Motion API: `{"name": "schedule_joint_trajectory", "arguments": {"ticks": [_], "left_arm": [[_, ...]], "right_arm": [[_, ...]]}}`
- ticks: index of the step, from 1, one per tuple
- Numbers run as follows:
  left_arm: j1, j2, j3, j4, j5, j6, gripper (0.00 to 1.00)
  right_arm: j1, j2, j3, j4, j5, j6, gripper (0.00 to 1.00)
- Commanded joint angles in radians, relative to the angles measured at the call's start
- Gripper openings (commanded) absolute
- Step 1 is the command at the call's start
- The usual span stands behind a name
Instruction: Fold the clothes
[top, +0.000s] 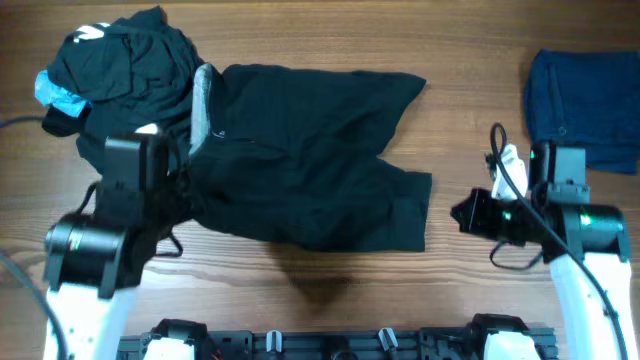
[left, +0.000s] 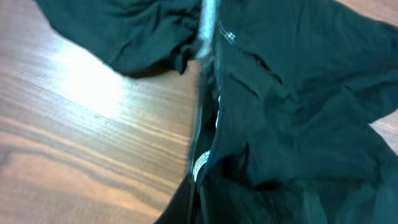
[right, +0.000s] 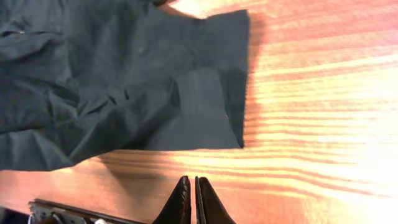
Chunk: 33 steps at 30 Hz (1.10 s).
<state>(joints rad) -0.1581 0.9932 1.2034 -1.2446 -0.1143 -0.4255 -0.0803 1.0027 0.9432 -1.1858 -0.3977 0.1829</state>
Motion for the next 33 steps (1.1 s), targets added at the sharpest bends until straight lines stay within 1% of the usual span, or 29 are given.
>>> {"name": "schedule_joint_trajectory", "arguments": {"ticks": [1, 2, 3, 5, 6, 7, 9, 12, 15, 17, 21, 28, 30, 33], "left_arm": [[-0.004, -0.095, -0.001, -0.044, 0.0, -0.051, 0.04], [-0.003, -0.106, -0.001, -0.043, -0.004, -0.051, 0.04], [-0.003, -0.114, -0.001, -0.041, -0.011, -0.052, 0.04], [-0.003, -0.11, -0.001, -0.035, -0.015, -0.052, 0.04], [-0.003, -0.101, -0.001, -0.031, -0.014, -0.052, 0.04], [-0.003, -0.091, -0.001, -0.03, -0.014, -0.052, 0.04], [-0.003, -0.061, -0.001, -0.024, -0.014, -0.052, 0.04], [-0.003, -0.005, -0.001, -0.024, -0.014, -0.051, 0.04], [-0.004, 0.048, -0.001, -0.019, -0.014, -0.052, 0.04], [-0.004, 0.085, -0.001, -0.012, -0.014, -0.051, 0.04], [-0.004, 0.122, -0.001, 0.008, -0.014, -0.051, 0.04], [-0.004, 0.141, -0.001, 0.053, -0.014, -0.05, 0.04], [-0.004, 0.141, -0.001, 0.054, -0.014, -0.05, 0.04], [-0.004, 0.141, -0.001, 0.054, -0.014, -0.05, 0.04]], "right_arm": [[-0.004, -0.035, 0.012, -0.002, 0.067, 0.029, 0.04], [-0.004, -0.018, 0.012, 0.01, 0.069, 0.027, 0.08], [-0.004, 0.002, 0.012, 0.02, 0.069, 0.028, 0.17], [-0.004, 0.083, 0.012, 0.055, 0.031, 0.028, 0.41], [-0.003, 0.134, 0.012, 0.077, 0.006, 0.028, 0.5], [-0.003, 0.192, 0.012, 0.1, -0.01, 0.028, 0.53], [-0.001, 0.3, 0.012, 0.136, -0.045, 0.018, 0.54], [0.021, 0.457, 0.012, 0.158, -0.137, -0.082, 0.52], [0.063, 0.539, 0.012, 0.157, -0.154, -0.113, 0.48], [0.103, 0.56, 0.01, 0.161, -0.154, -0.117, 0.48], [0.152, 0.562, -0.027, 0.196, -0.154, -0.095, 0.52], [0.156, 0.563, -0.15, 0.315, -0.191, -0.049, 0.52], [0.157, 0.563, -0.188, 0.367, -0.243, -0.052, 0.52], [0.193, 0.567, -0.223, 0.432, -0.262, -0.04, 0.53]]}}
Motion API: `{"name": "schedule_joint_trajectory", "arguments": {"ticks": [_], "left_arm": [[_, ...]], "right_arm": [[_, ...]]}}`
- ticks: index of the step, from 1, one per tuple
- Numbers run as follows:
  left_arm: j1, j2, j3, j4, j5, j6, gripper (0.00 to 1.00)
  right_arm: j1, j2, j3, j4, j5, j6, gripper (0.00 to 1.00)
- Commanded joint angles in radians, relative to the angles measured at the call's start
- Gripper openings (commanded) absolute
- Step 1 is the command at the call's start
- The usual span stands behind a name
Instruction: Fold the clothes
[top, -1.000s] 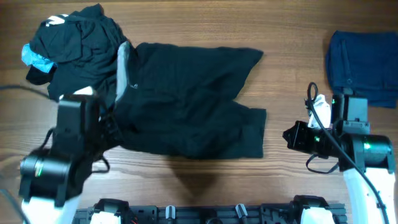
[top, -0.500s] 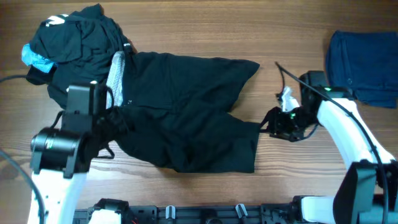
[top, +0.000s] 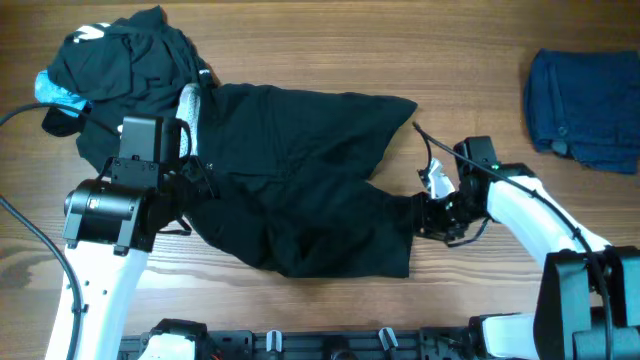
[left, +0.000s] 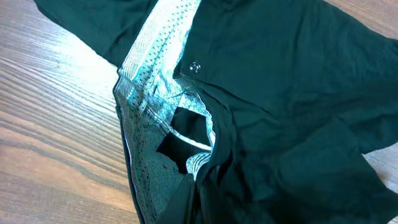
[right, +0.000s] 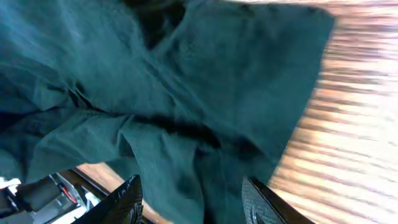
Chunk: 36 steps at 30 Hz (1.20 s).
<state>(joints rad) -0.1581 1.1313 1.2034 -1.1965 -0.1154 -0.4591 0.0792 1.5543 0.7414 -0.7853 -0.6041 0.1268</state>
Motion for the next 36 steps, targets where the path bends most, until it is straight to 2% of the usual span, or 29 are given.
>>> {"name": "schedule_joint_trajectory", "arguments": {"ticks": [1, 5, 10, 12, 17, 22, 29, 34, 36], "left_arm": [[-0.004, 0.003, -0.001, 0.006, -0.013, -0.017, 0.04], [-0.004, 0.003, -0.001, 0.001, -0.013, -0.017, 0.04], [-0.004, 0.003, -0.001, 0.0, -0.013, -0.017, 0.04], [-0.004, 0.002, -0.001, 0.0, -0.013, -0.017, 0.04], [-0.004, 0.002, -0.001, 0.003, -0.008, -0.017, 0.04], [-0.021, -0.035, -0.001, 0.006, -0.006, -0.017, 0.04], [-0.113, -0.13, -0.001, 0.001, -0.006, -0.022, 0.04], [-0.138, -0.21, -0.001, -0.084, -0.113, -0.16, 0.04], [-0.138, -0.245, -0.001, -0.106, -0.218, -0.228, 0.04]], "right_arm": [[0.048, 0.021, -0.022, 0.043, -0.056, 0.021, 0.53], [0.111, 0.077, -0.022, 0.115, -0.089, 0.06, 0.52], [0.163, 0.105, -0.022, 0.17, -0.138, 0.084, 0.26], [0.164, 0.104, -0.021, 0.172, -0.138, 0.084, 0.04], [0.163, 0.035, 0.043, 0.123, -0.125, 0.082, 0.04], [0.163, -0.179, 0.206, -0.13, 0.122, 0.095, 0.04], [0.156, -0.405, 0.304, -0.322, 0.299, 0.214, 0.04], [0.108, -0.497, 0.304, -0.425, 0.41, 0.3, 0.04], [0.053, -0.518, 0.304, -0.412, 0.467, 0.324, 0.04]]}}
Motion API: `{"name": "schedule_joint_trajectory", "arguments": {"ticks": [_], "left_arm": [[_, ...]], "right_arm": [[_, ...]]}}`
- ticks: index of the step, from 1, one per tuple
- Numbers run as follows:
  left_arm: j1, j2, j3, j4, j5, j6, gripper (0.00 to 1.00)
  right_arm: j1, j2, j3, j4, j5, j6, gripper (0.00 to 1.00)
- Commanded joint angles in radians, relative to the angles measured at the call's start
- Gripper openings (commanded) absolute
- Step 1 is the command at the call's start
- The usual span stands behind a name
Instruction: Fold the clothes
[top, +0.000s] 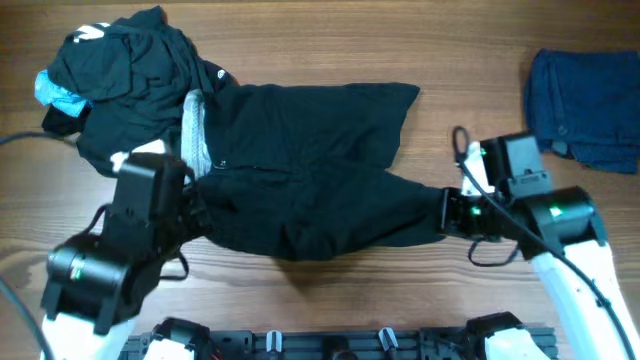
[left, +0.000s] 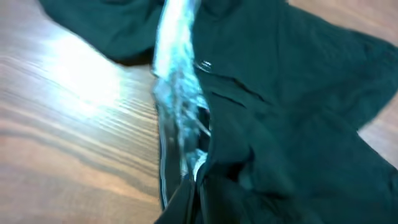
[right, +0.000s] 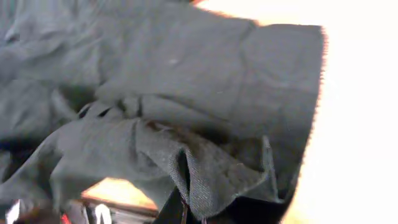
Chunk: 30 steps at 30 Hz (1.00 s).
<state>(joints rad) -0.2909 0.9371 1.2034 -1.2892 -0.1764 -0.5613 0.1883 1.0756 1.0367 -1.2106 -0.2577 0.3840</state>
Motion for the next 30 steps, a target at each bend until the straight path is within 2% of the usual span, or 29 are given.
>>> {"name": "schedule_joint_trajectory", "arguments": {"ticks": [1, 5, 8, 13, 18, 23, 30], "left_arm": [[-0.006, -0.055, -0.001, -0.005, -0.186, -0.136, 0.04], [-0.006, -0.018, -0.001, 0.1, -0.226, -0.126, 0.04], [-0.006, 0.077, -0.001, 0.174, -0.237, -0.124, 0.04], [-0.006, 0.287, -0.001, 0.319, -0.354, -0.123, 0.04], [0.023, 0.47, -0.001, 0.595, -0.379, -0.044, 0.04], [0.074, 0.551, -0.001, 0.804, -0.379, -0.037, 0.04], [0.098, 0.692, -0.001, 1.098, -0.375, 0.087, 0.04]], "right_arm": [[-0.08, -0.037, 0.009, 0.03, 0.121, 0.06, 0.04], [-0.148, 0.031, 0.009, 0.148, 0.063, -0.026, 0.04], [-0.148, 0.112, 0.009, 0.231, 0.048, -0.058, 0.04], [-0.155, 0.245, 0.009, 0.402, 0.069, -0.073, 0.04], [-0.218, 0.36, 0.009, 0.568, 0.073, -0.138, 0.04], [-0.23, 0.412, 0.009, 0.761, 0.054, -0.142, 0.04], [-0.225, 0.494, 0.009, 0.996, 0.043, -0.148, 0.04]]}}
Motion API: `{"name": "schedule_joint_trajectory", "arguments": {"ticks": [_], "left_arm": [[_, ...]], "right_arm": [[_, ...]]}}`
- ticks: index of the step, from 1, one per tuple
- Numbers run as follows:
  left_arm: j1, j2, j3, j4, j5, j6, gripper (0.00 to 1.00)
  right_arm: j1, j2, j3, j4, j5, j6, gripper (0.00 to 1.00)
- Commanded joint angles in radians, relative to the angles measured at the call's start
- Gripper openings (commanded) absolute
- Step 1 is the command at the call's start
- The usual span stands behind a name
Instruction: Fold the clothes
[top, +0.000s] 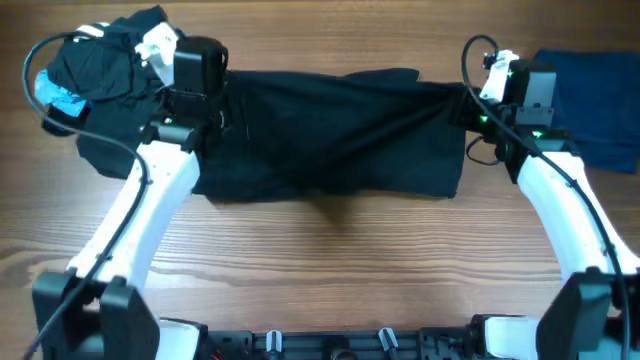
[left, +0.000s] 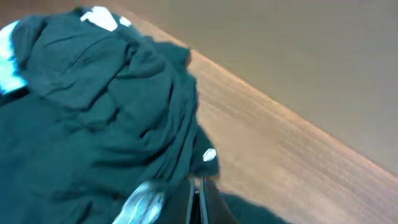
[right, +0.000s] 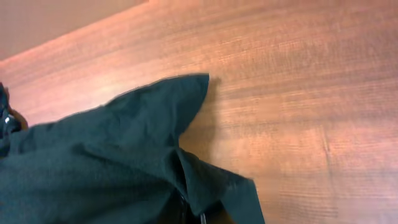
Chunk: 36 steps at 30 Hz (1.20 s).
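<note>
A pair of black shorts (top: 330, 135) is stretched out sideways across the far middle of the table, folded lengthwise into a long band. My left gripper (top: 215, 110) is shut on its waistband end at the left; the grey lining (left: 142, 202) shows beside the fingers (left: 198, 200). My right gripper (top: 462, 105) is shut on the leg-hem end at the right, with cloth (right: 124, 168) bunched round its fingertips. A heap of black clothes (top: 100, 60) lies at the far left.
A folded blue garment (top: 590, 95) lies at the far right, just behind my right arm. A light blue item (top: 52, 92) pokes out of the black heap. The bare wood table (top: 330, 270) runs along the near side.
Both grippers have moved from the near half of the table to the far side, still holding the shorts. The shorts now lie as a straight, folded band instead of sagging between the arms.
First my left gripper held the waistband of the spread shorts while my right gripper was shut and empty beside the hem. Then the right gripper was open at the lower leg, then shut on it. Now the shorts are folded lengthwise at the far side.
</note>
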<state>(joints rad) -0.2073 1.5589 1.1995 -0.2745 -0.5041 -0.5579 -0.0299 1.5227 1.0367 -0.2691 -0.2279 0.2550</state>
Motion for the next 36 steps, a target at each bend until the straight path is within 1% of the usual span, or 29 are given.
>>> {"name": "schedule_joint_trajectory", "arguments": {"ticks": [1, 8, 9, 10, 11, 12, 13, 14, 15, 16, 17, 18, 19, 20, 21, 22, 23, 24, 26, 27, 28, 29, 32, 33, 35, 36], "left_arm": [[0.014, 0.102, 0.003, 0.116, -0.048, 0.084, 0.04], [0.021, 0.281, 0.003, 0.222, -0.056, 0.084, 0.04], [0.026, 0.298, 0.003, 0.233, -0.055, 0.084, 0.16], [0.032, 0.307, 0.003, 0.243, -0.055, 0.084, 0.3], [0.038, 0.312, 0.003, 0.256, -0.056, 0.084, 0.37], [0.047, 0.313, 0.003, 0.275, -0.054, 0.109, 0.49], [0.051, 0.311, 0.004, 0.285, -0.054, 0.135, 0.59], [0.053, 0.303, 0.01, 0.28, -0.044, 0.168, 0.66], [0.052, 0.293, 0.02, 0.261, -0.033, 0.201, 0.7], [0.05, 0.273, 0.041, 0.206, -0.02, 0.222, 0.75], [0.047, 0.254, 0.061, 0.143, -0.011, 0.222, 0.77], [0.045, 0.235, 0.079, 0.076, 0.017, 0.222, 0.77], [0.043, 0.215, 0.097, 0.002, 0.066, 0.222, 0.77], [0.041, 0.194, 0.116, -0.085, 0.151, 0.222, 0.77], [0.039, 0.174, 0.129, -0.175, 0.24, 0.221, 0.74], [0.037, 0.159, 0.13, -0.246, 0.318, 0.221, 0.69], [0.035, 0.151, 0.13, -0.317, 0.379, 0.22, 0.62], [0.034, 0.152, 0.13, -0.372, 0.409, 0.211, 0.57], [0.029, 0.163, 0.127, -0.459, 0.451, 0.209, 0.37], [0.023, 0.177, 0.127, -0.491, 0.464, 0.209, 0.3], [0.014, 0.191, 0.127, -0.513, 0.471, 0.206, 0.26], [0.008, 0.201, 0.126, -0.528, 0.471, 0.206, 0.23], [-0.007, 0.245, 0.126, -0.542, 0.47, 0.207, 0.21], [-0.008, 0.258, 0.126, -0.542, 0.47, 0.207, 0.18], [-0.009, 0.292, 0.126, -0.539, 0.47, 0.207, 0.12], [-0.009, 0.309, 0.126, -0.539, 0.47, 0.207, 0.08]], "right_arm": [[-0.007, 0.066, 0.009, 0.087, 0.013, -0.017, 0.04], [-0.007, 0.228, 0.009, 0.253, 0.013, -0.008, 0.04], [-0.007, 0.257, 0.009, 0.28, 0.013, -0.007, 0.06], [-0.007, 0.274, 0.009, 0.298, 0.013, -0.003, 0.33], [-0.007, 0.286, 0.01, 0.312, 0.013, -0.001, 0.61], [-0.008, 0.288, 0.014, 0.317, 0.014, 0.0, 0.94], [-0.009, 0.285, 0.024, 0.309, 0.013, 0.0, 1.0], [-0.011, 0.277, 0.043, 0.284, 0.006, 0.0, 1.0], [-0.014, 0.268, 0.082, 0.229, 0.002, -0.002, 1.0], [-0.016, 0.262, 0.13, 0.149, 0.002, -0.008, 1.0], [-0.018, 0.259, 0.176, 0.076, 0.002, -0.02, 1.0], [-0.021, 0.257, 0.239, -0.032, 0.002, -0.029, 1.0], [-0.021, 0.256, 0.295, -0.134, 0.001, -0.043, 1.0], [-0.021, 0.257, 0.351, -0.25, 0.002, -0.051, 1.0], [-0.021, 0.257, 0.392, -0.363, 0.001, -0.049, 1.0], [-0.021, 0.257, 0.417, -0.458, 0.002, -0.049, 1.0], [-0.021, 0.257, 0.422, -0.532, 0.001, -0.046, 1.0], [-0.021, 0.257, 0.419, -0.607, -0.002, -0.045, 1.0], [-0.021, 0.258, 0.388, -0.678, -0.005, -0.045, 1.0], [-0.021, 0.258, 0.358, -0.693, -0.005, -0.045, 1.0], [-0.021, 0.259, 0.331, -0.696, -0.006, -0.045, 1.0], [-0.021, 0.26, 0.301, -0.691, -0.006, -0.043, 1.0], [-0.021, 0.26, 0.206, -0.638, -0.014, -0.042, 1.0], [-0.021, 0.26, 0.184, -0.624, -0.019, -0.043, 0.99], [-0.021, 0.26, 0.143, -0.586, -0.034, -0.047, 0.97], [-0.021, 0.26, 0.127, -0.569, -0.035, -0.047, 0.92]]}}
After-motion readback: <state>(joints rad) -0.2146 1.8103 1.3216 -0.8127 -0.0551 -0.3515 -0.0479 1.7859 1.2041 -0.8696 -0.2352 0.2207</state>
